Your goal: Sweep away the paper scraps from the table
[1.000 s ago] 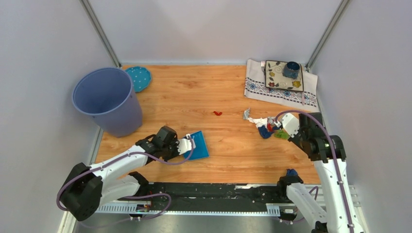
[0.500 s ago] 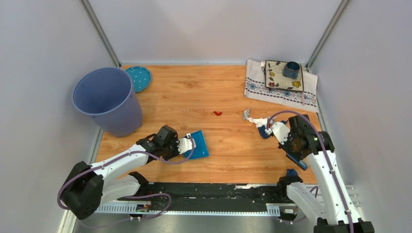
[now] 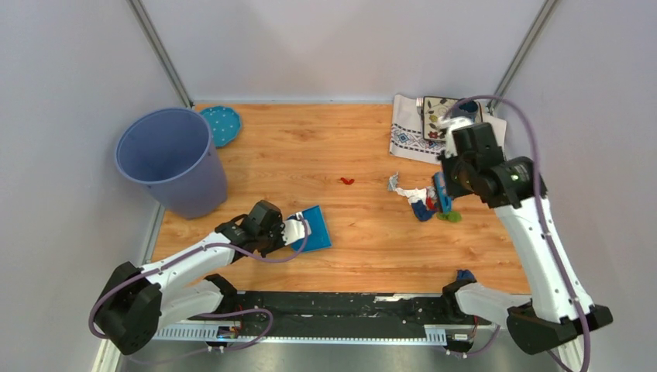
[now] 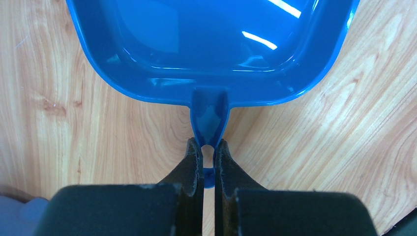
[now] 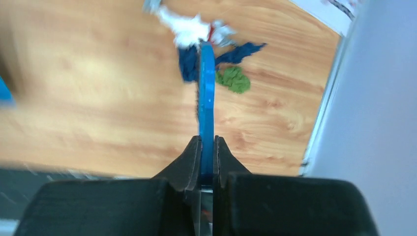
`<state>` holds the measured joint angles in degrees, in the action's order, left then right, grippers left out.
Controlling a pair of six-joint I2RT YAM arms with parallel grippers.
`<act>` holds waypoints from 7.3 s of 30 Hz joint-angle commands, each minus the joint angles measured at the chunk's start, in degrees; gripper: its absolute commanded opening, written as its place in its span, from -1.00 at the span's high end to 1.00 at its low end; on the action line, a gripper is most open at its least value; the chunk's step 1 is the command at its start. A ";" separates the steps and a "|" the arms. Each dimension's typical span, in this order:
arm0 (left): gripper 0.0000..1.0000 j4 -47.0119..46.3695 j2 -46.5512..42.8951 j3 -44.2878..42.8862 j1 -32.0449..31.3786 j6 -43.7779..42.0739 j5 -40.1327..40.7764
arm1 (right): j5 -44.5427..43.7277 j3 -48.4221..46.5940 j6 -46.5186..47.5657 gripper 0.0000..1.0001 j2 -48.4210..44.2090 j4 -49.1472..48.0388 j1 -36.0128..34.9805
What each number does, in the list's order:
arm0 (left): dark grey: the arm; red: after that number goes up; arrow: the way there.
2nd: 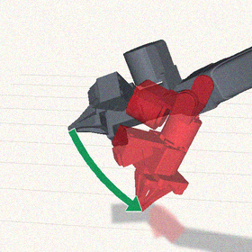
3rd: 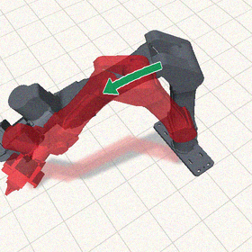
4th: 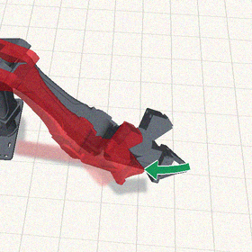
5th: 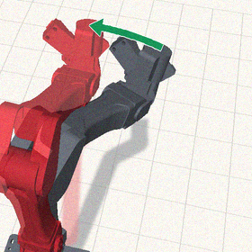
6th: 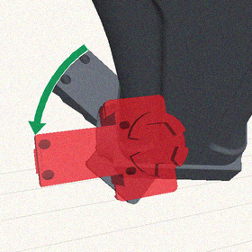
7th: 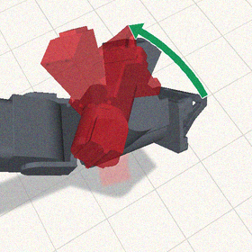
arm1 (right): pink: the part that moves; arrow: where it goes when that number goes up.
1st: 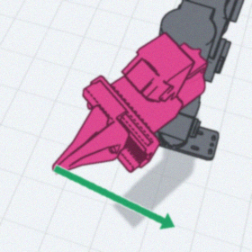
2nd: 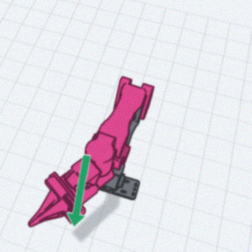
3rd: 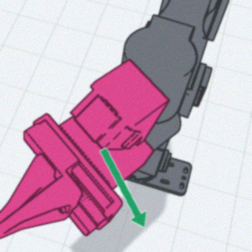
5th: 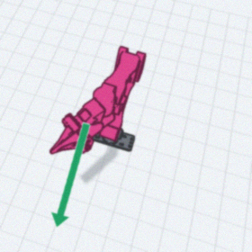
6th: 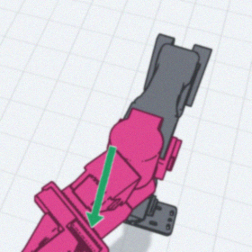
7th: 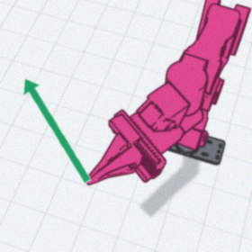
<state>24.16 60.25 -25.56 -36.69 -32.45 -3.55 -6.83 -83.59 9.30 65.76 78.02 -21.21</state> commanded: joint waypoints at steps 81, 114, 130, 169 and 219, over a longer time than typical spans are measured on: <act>1.00 -3.16 -1.36 3.50 0.21 0.01 2.59 | 11.65 3.45 -42.60 1.00 37.08 17.43 24.39; 1.00 -3.77 -3.12 4.73 0.21 -0.60 -0.05 | 1.35 14.31 -43.32 1.00 5.53 17.87 9.61; 1.00 -3.77 -1.36 4.64 0.21 -0.60 -2.51 | -4.77 16.97 -36.46 1.00 7.19 18.05 11.29; 1.00 -5.27 -0.05 6.05 0.21 -1.65 1.18 | 22.51 -15.03 -16.51 1.00 19.68 16.55 -28.39; 0.65 11.16 10.24 -0.71 0.39 -4.21 -3.83 | -1.87 10.40 26.93 1.00 6.67 -21.06 -23.70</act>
<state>19.92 67.42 -27.31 -36.32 -37.41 -1.48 -6.83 -66.00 40.99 73.71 61.78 -45.60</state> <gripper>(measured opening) 0.157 0.068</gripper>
